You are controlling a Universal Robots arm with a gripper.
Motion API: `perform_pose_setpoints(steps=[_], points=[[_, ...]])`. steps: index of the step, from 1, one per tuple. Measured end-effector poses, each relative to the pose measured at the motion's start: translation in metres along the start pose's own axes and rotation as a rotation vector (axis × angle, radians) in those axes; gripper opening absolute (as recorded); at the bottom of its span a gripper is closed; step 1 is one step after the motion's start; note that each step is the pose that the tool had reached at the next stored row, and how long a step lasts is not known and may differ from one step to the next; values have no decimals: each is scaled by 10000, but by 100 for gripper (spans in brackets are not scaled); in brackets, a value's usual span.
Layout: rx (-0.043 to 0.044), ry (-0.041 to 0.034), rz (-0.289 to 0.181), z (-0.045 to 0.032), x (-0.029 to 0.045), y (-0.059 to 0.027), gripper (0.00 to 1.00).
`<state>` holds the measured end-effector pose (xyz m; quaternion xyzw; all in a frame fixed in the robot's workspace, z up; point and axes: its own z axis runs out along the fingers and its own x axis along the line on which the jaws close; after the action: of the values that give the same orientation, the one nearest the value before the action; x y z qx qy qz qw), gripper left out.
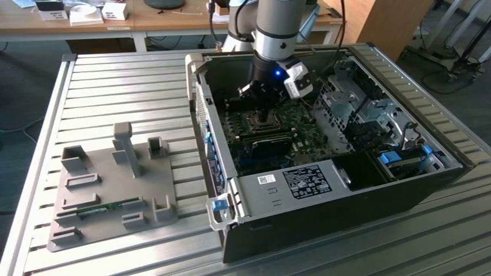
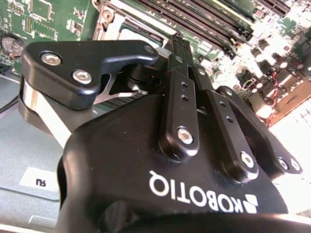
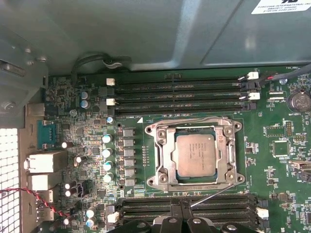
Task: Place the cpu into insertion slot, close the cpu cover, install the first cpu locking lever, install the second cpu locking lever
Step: 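Install the second cpu locking lever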
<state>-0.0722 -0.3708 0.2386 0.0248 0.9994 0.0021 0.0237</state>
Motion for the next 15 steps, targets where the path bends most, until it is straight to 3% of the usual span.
perform_pose_setpoints(steps=[7, 15], points=[[-1, -15, 0, 75, 18, -1, 10], [4, -15, 0, 84, 20, -1, 10]])
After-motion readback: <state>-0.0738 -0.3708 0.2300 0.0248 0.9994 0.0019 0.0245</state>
